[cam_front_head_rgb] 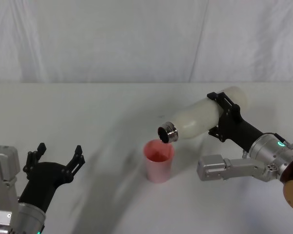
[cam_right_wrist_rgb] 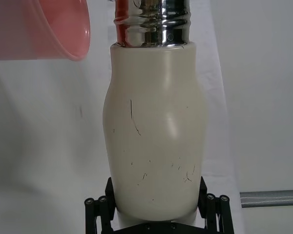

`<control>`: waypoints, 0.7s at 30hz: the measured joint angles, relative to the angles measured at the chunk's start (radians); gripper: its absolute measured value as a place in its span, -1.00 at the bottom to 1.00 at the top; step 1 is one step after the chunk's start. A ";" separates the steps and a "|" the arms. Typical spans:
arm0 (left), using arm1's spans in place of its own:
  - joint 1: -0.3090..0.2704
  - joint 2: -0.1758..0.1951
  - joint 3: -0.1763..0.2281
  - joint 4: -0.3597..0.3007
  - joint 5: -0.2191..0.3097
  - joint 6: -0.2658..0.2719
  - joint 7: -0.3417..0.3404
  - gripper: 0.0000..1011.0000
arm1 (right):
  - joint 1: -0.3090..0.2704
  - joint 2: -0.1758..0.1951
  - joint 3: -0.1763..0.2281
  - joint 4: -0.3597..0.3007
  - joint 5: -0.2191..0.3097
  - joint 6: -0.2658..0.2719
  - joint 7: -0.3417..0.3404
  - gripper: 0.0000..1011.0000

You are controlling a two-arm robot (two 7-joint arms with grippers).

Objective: Grasp the thermos with one hand and pour water into the cup lid.

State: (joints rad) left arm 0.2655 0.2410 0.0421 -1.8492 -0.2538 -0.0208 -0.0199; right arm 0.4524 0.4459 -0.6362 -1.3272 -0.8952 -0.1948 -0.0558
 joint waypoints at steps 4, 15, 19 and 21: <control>0.000 0.000 0.000 0.000 0.000 0.000 0.000 0.98 | 0.000 0.000 0.000 0.002 0.000 0.000 0.001 0.90; 0.000 0.000 0.000 0.000 0.000 0.000 0.000 0.98 | -0.001 0.000 -0.002 0.002 0.001 -0.001 0.001 0.90; 0.000 0.000 0.000 0.000 0.000 0.000 0.000 0.98 | -0.001 0.000 -0.002 0.003 0.001 -0.001 0.001 0.90; 0.000 0.000 0.000 0.000 0.000 0.000 0.000 0.98 | -0.001 0.000 -0.002 0.003 0.001 -0.002 0.000 0.90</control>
State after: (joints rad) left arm 0.2655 0.2409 0.0421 -1.8492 -0.2538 -0.0208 -0.0199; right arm 0.4518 0.4458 -0.6387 -1.3241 -0.8946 -0.1963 -0.0553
